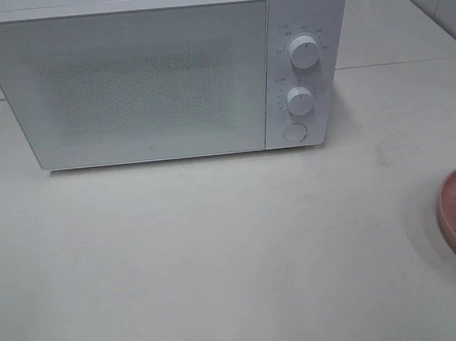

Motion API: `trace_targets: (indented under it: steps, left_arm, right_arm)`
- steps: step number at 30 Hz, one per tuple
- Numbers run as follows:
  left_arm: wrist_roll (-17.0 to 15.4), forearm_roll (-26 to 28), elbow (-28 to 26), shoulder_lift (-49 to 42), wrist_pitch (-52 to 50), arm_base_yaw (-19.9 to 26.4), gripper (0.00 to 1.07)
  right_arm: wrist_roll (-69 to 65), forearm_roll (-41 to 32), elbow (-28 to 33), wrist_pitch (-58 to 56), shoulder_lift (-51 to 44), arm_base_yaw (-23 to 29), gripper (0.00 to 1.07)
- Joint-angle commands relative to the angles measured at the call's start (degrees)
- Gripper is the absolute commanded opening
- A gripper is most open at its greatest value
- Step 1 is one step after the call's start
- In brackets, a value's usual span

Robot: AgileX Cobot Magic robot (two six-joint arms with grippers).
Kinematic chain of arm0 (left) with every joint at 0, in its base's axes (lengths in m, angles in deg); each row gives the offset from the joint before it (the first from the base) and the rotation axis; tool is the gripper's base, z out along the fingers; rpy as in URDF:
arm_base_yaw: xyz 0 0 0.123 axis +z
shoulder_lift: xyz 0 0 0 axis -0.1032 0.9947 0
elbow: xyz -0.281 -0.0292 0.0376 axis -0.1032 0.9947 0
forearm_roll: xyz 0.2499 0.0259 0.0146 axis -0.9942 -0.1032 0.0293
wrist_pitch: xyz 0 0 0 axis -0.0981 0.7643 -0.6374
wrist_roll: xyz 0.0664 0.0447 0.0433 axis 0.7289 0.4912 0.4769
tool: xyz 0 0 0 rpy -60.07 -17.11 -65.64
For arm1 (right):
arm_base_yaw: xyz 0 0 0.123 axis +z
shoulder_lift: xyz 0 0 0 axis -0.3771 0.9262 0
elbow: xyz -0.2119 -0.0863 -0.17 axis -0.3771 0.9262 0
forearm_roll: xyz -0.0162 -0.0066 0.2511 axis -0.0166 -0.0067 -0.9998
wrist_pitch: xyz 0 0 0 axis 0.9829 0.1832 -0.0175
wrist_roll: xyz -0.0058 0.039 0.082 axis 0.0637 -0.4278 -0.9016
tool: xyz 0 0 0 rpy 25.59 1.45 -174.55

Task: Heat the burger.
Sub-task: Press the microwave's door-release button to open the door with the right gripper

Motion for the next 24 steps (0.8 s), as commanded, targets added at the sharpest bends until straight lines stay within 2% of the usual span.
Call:
trace_targets:
  steps: [1,9,24]
  left_arm:
    - [-0.17,-0.06,0.17,-1.43,-0.8,0.06,0.82]
    - [-0.17,-0.06,0.17,-1.43,-0.8,0.06,0.82]
    - [-0.17,-0.06,0.17,-1.43,-0.8,0.06,0.82]
  right_arm:
    - [-0.34,0.63,-0.57,2.29,-0.06,-0.46,0.76]
    - [-0.29,0.52,-0.57,4.64,5.61,-0.46,0.76]
    - [-0.11,0.52,-0.29,18.39,22.86,-0.46,0.76]
